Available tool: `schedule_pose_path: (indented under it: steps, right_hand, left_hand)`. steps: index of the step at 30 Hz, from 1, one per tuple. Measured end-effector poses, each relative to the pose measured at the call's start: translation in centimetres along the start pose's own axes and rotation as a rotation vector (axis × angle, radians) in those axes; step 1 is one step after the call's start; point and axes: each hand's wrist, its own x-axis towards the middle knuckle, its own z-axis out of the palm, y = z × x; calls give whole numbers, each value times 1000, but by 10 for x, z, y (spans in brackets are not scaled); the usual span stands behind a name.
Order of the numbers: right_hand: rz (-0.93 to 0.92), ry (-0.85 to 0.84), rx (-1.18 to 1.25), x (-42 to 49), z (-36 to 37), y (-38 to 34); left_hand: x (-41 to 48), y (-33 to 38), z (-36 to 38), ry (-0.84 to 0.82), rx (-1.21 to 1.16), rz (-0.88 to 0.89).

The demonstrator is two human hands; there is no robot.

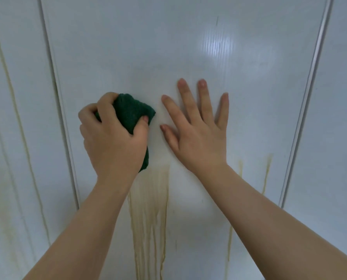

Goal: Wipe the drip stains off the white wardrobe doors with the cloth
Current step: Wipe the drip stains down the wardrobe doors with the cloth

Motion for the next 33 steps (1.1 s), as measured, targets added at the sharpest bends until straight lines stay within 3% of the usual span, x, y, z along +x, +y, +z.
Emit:
schedule_pose_path:
  steps: [4, 10, 18, 22, 25, 30, 33]
  right_hand:
    - [-4, 17, -8, 0, 0, 0]
    - [-12, 19, -33, 1, 1, 1]
    - [-31, 22, -21, -1, -3, 4]
    - [-70, -4, -6, -3, -7, 10]
    - [-56, 15, -14, -1, -7, 8]
    - [-52, 37, -7, -2, -6, 9]
    - [-67, 49, -5, -2, -4, 10]
  left_hand:
    - [-7, -9, 3, 112, 132, 86]
    - [-24, -24, 8, 147, 47, 76]
    - [20, -13, 15, 226, 9, 141]
    - [-62, -50, 24, 190, 75, 303]
    - [-47, -59, 21, 188, 106, 402]
    - [8, -38, 21, 244, -29, 179]
    - [-54, -61, 28, 225, -35, 253]
